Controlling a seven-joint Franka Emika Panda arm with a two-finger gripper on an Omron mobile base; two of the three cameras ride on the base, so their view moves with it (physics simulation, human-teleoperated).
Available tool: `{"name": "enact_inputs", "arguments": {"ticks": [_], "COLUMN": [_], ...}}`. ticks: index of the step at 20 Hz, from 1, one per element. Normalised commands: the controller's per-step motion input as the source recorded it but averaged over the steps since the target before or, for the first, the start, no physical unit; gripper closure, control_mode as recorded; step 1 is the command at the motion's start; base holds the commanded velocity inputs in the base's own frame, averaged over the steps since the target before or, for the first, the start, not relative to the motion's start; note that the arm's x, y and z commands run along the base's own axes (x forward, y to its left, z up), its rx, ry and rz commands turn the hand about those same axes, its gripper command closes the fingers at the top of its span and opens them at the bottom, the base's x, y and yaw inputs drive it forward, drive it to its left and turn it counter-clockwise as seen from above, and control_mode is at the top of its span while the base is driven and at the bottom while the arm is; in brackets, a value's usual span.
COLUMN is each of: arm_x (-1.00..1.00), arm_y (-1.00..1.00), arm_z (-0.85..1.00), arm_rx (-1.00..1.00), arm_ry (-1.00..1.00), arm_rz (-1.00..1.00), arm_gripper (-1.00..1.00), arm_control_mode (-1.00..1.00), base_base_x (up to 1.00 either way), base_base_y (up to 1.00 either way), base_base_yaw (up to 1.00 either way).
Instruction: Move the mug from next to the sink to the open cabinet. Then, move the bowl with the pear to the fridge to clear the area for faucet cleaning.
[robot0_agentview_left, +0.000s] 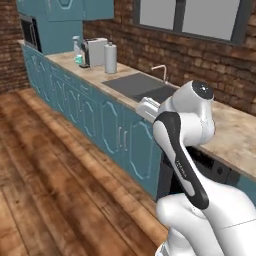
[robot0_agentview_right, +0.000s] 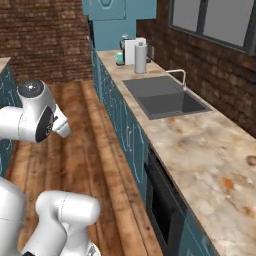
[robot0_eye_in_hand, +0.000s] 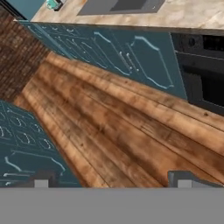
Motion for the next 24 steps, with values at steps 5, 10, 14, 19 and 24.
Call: {"name": "enact_inputs", "arguments": {"ticks": [5,10,14,19,24], "arm_x": [0.00,0.00,0.00,0.00,0.00], "arm_y": [0.00,0.00,0.00,0.00,0.00], "arm_z": [0.00,0.00,0.00,0.00,0.00], "arm_rx": [0.00,0.00,0.00,0.00,0.00], "arm_ry": [0.00,0.00,0.00,0.00,0.00], "arm_rz": [0.00,0.00,0.00,0.00,0.00], "arm_gripper": [-1.00,-1.00,-1.00,-1.00,-1.00], "arm_control_mode": [1.00,1.00,1.00,1.00,1.00], "base_base_x": [1.00,1.00,1.00,1.00,1.00], "base_base_y": [0.48,0.48,0.39,0.38,0.51], "base_base_yaw": [0.00,0.00,-0.02,-0.09,-0.14]}}
